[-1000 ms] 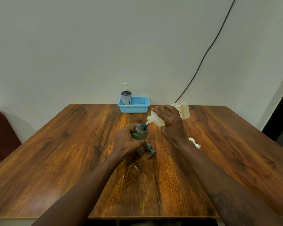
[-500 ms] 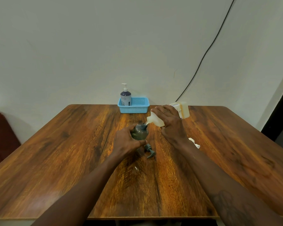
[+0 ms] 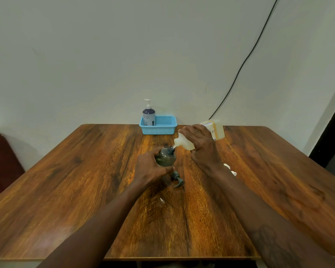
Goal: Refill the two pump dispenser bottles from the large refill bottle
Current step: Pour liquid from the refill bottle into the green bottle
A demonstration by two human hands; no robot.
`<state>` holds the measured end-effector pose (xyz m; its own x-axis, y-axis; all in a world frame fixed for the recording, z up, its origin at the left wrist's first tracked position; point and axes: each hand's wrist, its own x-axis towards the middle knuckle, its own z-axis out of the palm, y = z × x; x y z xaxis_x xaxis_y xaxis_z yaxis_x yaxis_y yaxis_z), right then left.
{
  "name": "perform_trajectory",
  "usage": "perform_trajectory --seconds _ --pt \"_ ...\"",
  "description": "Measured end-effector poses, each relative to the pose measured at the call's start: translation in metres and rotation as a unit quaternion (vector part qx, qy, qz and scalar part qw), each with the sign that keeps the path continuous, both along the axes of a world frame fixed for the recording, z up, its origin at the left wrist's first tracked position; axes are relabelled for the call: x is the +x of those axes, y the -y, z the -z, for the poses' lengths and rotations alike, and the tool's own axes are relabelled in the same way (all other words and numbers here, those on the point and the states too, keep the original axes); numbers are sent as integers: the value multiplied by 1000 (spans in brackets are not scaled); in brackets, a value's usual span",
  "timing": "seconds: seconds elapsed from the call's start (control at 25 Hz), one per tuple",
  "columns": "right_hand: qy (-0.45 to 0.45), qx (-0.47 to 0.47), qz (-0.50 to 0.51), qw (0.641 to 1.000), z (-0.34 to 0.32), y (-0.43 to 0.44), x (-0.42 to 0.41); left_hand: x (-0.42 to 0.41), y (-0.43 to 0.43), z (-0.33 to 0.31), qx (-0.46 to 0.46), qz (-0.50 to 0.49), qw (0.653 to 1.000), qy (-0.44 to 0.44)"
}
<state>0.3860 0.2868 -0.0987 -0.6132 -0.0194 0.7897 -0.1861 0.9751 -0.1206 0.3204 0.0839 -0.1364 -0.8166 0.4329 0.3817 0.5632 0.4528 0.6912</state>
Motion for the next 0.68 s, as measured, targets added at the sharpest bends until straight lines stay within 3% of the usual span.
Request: perform_trajectory --seconds 0.68 --pt "12 18 4 1000 -1 -1 0 0 -1 2 -4 7 1000 10"
